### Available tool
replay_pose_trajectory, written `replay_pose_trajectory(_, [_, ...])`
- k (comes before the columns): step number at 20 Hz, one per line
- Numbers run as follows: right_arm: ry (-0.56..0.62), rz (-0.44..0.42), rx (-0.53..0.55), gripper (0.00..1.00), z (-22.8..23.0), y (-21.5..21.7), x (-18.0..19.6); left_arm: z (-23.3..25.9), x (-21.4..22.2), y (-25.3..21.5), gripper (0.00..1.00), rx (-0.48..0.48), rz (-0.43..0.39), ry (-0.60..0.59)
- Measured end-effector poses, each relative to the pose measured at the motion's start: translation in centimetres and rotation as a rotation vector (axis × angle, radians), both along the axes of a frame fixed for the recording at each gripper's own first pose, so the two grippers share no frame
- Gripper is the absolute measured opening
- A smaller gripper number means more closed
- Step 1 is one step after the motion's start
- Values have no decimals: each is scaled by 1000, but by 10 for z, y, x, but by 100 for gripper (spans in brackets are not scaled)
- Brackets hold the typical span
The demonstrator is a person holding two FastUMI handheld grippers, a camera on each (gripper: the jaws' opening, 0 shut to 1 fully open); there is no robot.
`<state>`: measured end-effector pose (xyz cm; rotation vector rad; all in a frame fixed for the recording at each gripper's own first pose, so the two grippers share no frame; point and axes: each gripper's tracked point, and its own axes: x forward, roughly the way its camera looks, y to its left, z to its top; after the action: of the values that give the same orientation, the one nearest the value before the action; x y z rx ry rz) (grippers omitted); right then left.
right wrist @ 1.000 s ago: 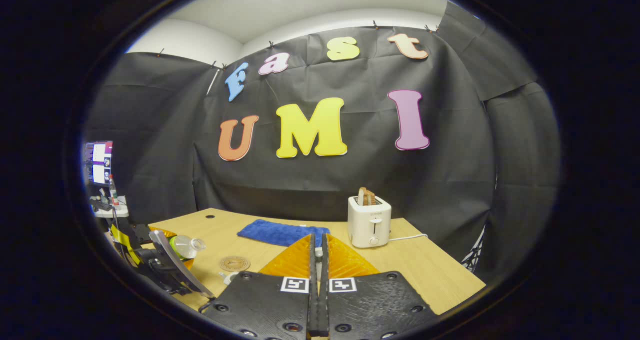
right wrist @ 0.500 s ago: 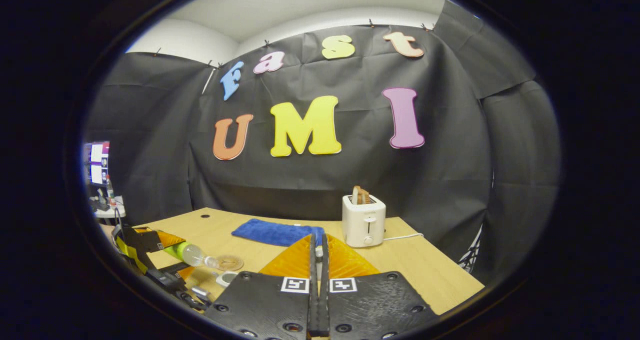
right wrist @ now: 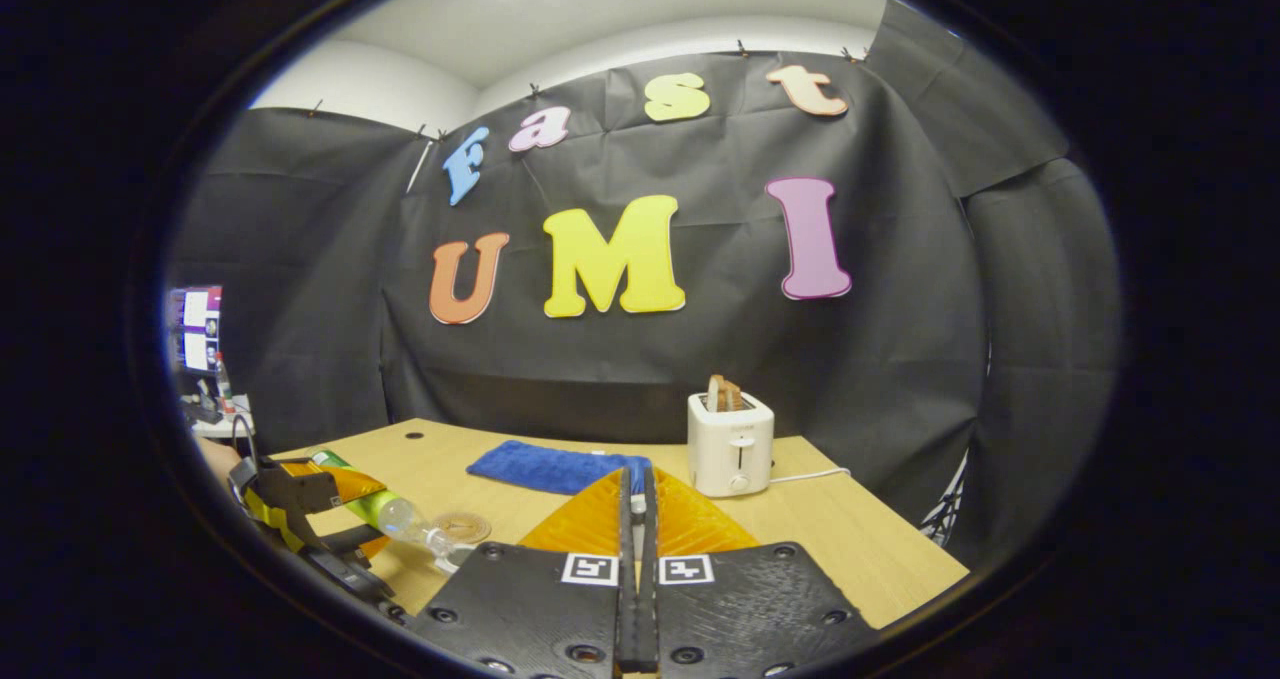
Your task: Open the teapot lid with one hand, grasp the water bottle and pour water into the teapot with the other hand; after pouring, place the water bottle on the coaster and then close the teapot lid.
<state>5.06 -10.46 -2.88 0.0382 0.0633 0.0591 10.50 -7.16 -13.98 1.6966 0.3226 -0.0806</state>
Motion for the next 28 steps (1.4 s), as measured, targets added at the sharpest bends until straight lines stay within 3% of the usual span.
replay_pose_trajectory(7, [7, 13, -72, 0, -2, 10, -1, 9, 2, -1, 76, 109, -16, 15])
replay_pose_trajectory(28, [33, 19, -65, 0, -10, 6, 3, 22, 2, -7, 76, 309, -38, 42])
